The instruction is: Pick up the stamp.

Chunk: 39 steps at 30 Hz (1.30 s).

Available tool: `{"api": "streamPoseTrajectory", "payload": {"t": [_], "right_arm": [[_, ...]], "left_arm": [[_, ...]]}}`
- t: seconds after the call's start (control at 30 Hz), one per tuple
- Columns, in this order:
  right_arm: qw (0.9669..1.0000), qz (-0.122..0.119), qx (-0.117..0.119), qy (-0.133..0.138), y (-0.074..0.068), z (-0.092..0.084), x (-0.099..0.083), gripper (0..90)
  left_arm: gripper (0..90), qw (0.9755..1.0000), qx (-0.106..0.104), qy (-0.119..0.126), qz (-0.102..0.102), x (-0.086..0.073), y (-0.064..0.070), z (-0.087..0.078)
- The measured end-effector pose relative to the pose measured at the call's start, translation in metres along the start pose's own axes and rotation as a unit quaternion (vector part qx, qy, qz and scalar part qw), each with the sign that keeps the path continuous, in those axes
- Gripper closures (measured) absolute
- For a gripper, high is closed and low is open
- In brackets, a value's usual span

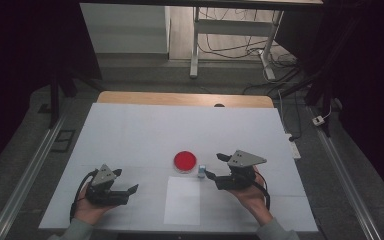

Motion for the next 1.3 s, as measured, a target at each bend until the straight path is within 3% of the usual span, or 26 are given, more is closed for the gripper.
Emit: {"api": "streamPoseTrajectory", "payload": {"t": [1.07, 1.3], "right_arm": [[0.9988, -0.021, 0.040, -0.017, -0.025, 0.035, 0.018, 27.4], [0.9988, -0.023, 0.032, -0.031, -0.022, 0.044, 0.016, 28.0]], "left_arm": [[17.9, 1.0000, -0.002, -0.002, 0.001, 0.000, 0.000, 0.001], [17.9, 1.0000, -0.003, -0.003, 0.002, -0.001, 0.000, 0.001]]}}
Point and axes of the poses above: each handheld gripper's, and its own axes: z roughly forward along the jaws, x roughly out of its top, y roughly to its right, the point moved 9 cm from there along z, roughly forward along the jaws, and after that the axes turned 12 degrees about -y, right-handed, at the moved point
